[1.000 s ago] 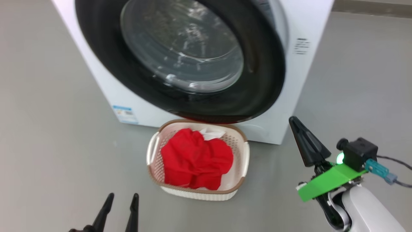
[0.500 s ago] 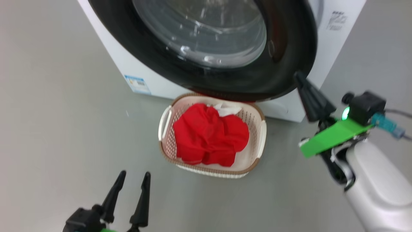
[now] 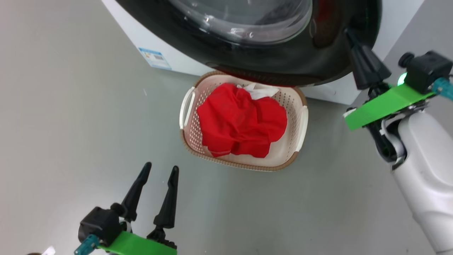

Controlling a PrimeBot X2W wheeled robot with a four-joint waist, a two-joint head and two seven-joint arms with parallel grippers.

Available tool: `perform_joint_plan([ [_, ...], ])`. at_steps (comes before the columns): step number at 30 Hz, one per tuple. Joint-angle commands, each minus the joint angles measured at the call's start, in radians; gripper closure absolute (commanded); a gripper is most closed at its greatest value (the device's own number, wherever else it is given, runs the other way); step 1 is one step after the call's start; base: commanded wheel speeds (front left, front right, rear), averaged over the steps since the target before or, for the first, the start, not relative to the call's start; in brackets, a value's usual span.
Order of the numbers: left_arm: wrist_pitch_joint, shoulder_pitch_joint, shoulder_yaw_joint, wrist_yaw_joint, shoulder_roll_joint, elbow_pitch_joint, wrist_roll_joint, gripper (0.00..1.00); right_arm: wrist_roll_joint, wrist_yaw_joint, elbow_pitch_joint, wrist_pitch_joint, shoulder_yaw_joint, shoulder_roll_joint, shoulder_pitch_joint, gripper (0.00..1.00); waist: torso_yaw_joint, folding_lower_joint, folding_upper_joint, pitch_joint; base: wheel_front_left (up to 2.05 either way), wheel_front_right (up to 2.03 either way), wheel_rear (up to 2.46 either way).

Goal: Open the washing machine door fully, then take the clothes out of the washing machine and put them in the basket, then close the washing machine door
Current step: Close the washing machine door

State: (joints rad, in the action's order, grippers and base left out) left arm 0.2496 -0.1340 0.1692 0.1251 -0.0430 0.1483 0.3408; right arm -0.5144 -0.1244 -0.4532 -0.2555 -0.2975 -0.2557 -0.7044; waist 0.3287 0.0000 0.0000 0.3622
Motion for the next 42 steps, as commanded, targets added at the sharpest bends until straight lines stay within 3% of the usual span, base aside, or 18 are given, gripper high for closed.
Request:
perform_joint_plan([
  [1, 0.012, -0.023, -0.024, 0.006, -0.007, -0.028, 0.006, 0.0, -0.018, -0.006, 0.02, -0.006, 0.003, 0.005, -0.023, 1.0, 0.01, 0.0, 0.0, 0.024, 0.0, 0.0, 0.0],
  [23, 0.012, -0.097, 0.007, 0.006, -0.007, -0.044, 0.013, 0.0, -0.006, -0.006, -0.009, -0.006, 0.101, 0.012, -0.192, 1.0, 0.014, 0.0, 0.0, 0.132, 0.0, 0.0, 0.0],
  [42, 0.012, -0.105, 0.019, 0.006, -0.007, -0.023, 0.0, 0.0, -0.008, -0.006, -0.034, -0.006, 0.1, 0.046, -0.212, 1.0, 0.003, 0.0, 0.0, 0.107, 0.0, 0.0, 0.0],
])
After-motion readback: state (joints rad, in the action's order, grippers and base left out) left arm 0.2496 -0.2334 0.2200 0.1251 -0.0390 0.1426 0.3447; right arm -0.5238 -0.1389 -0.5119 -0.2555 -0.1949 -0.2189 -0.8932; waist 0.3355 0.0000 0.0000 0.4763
